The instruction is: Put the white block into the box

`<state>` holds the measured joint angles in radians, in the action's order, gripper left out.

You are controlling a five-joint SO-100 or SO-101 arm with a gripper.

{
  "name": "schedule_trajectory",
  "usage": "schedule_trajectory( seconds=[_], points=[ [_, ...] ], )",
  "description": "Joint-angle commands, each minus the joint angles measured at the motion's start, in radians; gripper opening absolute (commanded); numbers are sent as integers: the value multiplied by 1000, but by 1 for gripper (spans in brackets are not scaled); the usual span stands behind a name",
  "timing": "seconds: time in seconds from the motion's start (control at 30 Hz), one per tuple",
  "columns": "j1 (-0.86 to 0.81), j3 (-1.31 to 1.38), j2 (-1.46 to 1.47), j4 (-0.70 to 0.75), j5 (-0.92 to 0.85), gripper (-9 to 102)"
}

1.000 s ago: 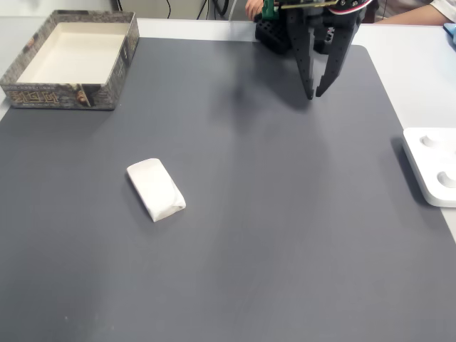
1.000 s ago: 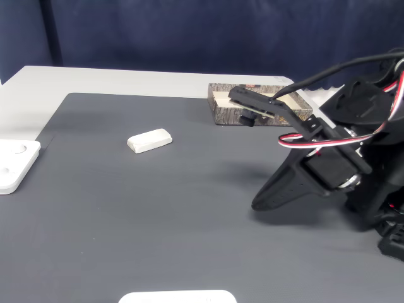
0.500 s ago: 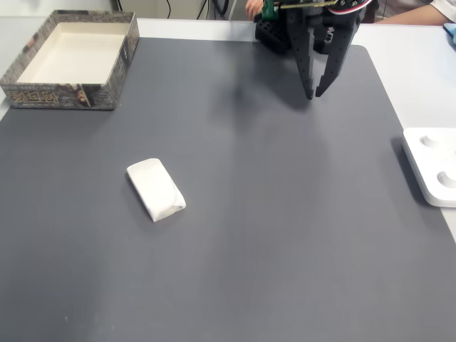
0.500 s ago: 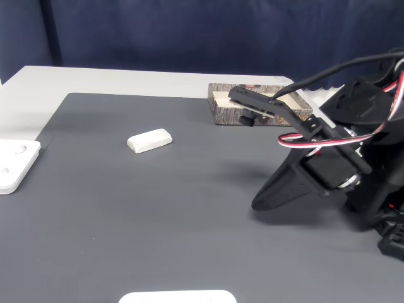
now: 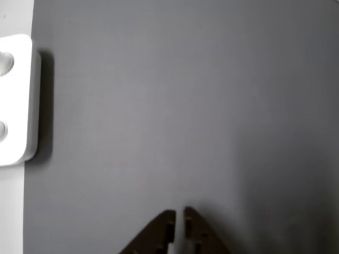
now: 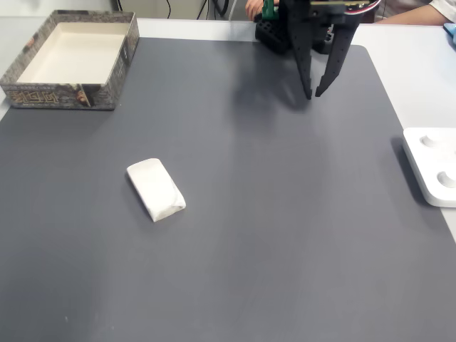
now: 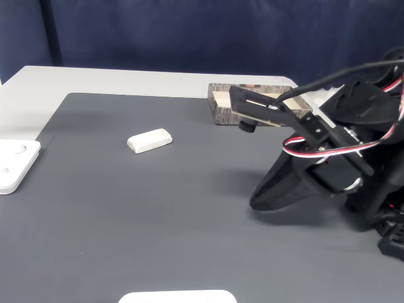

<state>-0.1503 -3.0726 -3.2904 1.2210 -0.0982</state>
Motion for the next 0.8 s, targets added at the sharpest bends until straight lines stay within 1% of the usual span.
schedule_trajectory(
  seconds=[0.0, 0.2, 0.43, 0.6, 0.77],
  points=[
    [-18, -20, -34, 3, 23, -2],
    [-25, -18, -34, 0, 38, -2],
    [-97, 66, -2, 11, 149, -2],
    [-127, 193, 152, 11, 176, -2],
    [-167, 391, 414, 2, 213, -2]
  ],
)
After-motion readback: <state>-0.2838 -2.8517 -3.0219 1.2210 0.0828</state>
